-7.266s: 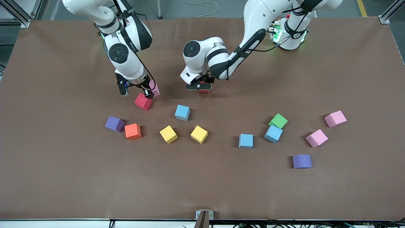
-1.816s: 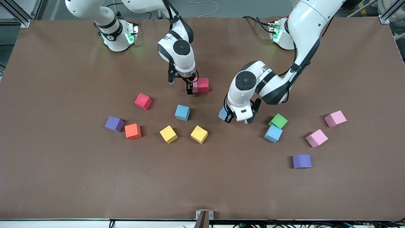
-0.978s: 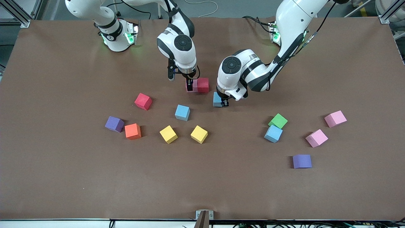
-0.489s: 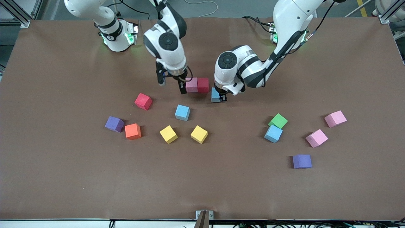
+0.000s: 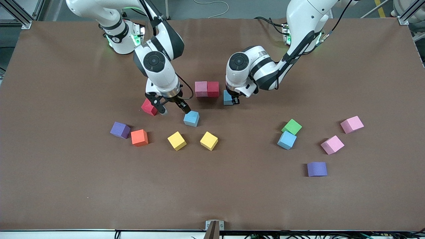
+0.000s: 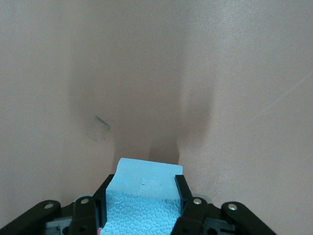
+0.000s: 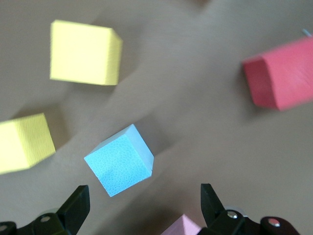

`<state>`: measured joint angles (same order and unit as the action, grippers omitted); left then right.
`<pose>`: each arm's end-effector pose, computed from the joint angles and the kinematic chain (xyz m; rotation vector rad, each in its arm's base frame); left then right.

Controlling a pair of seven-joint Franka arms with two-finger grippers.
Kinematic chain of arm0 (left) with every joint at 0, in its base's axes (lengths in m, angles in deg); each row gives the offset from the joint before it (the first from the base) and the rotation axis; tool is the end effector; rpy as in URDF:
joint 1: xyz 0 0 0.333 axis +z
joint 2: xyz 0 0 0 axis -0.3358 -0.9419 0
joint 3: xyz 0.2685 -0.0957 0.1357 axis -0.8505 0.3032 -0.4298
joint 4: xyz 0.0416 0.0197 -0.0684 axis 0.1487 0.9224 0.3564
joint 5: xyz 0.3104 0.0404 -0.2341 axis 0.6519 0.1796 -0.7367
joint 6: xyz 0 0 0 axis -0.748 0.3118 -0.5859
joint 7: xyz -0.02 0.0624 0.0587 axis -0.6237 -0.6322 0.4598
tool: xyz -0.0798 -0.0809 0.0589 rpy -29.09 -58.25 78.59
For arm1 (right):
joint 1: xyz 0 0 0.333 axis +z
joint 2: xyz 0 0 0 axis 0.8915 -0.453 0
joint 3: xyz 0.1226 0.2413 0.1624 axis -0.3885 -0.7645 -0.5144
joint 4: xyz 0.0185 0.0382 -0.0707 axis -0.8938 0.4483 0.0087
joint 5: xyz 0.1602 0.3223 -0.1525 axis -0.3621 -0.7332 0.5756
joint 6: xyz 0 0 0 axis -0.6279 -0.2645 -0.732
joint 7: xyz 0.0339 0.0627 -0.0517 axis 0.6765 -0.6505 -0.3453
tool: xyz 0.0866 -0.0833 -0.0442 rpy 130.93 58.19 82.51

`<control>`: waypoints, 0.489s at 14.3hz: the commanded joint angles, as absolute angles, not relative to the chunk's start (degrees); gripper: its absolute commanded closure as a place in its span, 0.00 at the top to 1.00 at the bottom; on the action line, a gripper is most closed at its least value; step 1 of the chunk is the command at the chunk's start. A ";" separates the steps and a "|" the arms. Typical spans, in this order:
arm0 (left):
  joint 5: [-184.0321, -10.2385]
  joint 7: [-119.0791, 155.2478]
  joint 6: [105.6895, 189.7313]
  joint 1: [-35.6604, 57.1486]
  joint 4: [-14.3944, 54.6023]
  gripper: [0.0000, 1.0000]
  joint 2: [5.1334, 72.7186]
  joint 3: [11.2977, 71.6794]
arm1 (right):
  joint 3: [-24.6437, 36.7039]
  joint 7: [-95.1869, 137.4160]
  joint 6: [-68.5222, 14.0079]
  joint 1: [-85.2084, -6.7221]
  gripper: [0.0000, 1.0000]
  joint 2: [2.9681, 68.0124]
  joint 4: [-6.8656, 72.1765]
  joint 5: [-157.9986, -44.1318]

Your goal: Arrange 11 blocks into digit 3

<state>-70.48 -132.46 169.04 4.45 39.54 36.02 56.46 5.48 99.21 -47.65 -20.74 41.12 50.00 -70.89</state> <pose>0.3852 -0.4297 0.1970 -2.0212 -2.3118 0.0861 0.4738 0.3676 0.2771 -2.8950 1.0578 0.0445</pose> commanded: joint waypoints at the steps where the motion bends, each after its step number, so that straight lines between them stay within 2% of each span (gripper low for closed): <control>1: -70.74 -138.67 169.59 3.45 40.89 0.20 37.39 56.56 | 4.71 86.83 -47.16 -22.98 1.00 36.29 44.65 -70.99; 7: -70.74 -141.66 169.42 1.78 40.98 0.20 37.30 56.65 | 4.71 79.50 -47.95 -21.76 1.00 28.29 37.79 -69.94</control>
